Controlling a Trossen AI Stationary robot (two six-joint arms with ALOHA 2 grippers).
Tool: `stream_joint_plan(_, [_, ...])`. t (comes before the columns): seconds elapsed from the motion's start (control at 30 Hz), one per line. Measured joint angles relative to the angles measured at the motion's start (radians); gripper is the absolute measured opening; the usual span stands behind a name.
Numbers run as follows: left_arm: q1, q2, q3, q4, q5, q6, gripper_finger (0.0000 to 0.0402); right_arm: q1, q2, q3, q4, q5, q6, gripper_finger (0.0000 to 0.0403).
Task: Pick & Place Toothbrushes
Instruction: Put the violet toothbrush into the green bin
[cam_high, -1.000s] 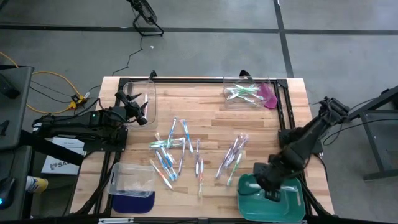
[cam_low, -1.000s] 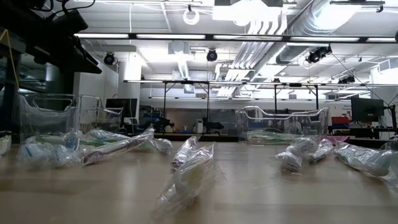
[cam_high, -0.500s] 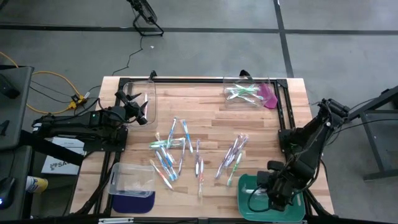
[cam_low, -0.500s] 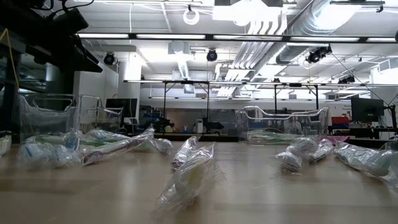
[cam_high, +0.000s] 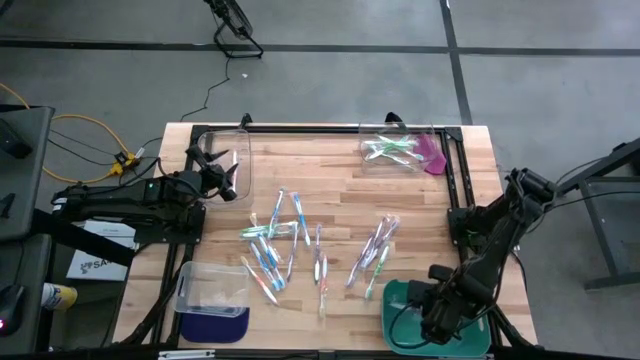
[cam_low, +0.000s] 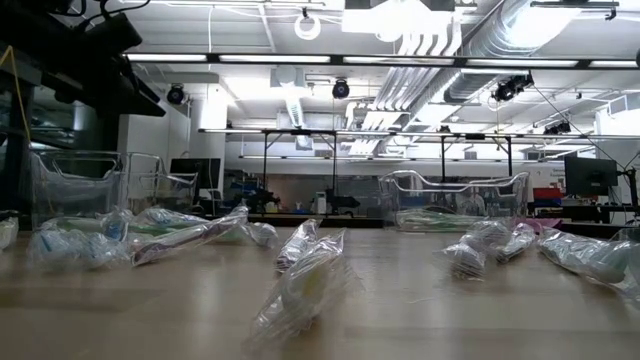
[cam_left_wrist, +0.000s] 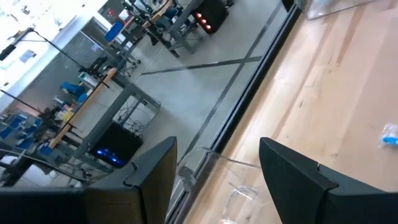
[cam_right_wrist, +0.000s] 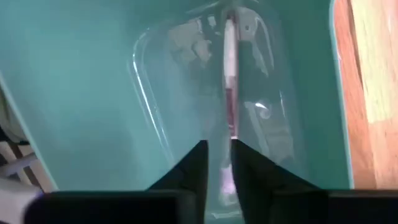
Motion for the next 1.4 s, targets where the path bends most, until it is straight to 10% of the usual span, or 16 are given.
stream_joint_plan(0.3, [0.0,0.0,0.0,0.0,0.105,-0.053,0.0221,-0.048,0.001,0.0,0.004,-0.116,-0.001,0.0153])
stream_joint_plan(0.83, [0.0,0.0,0.0,-0.015,0.141,-0.074,0.0221,-0.273,0.0,0.0,-0.178,-0.466,-0.096,0.0105])
stream_joint_plan(1.4, [0.0,0.0,0.0,-0.016,0.15,-0.081,0.0221,-0.401,-0.001,0.0,-0.299,0.156,-0.887,0.0088])
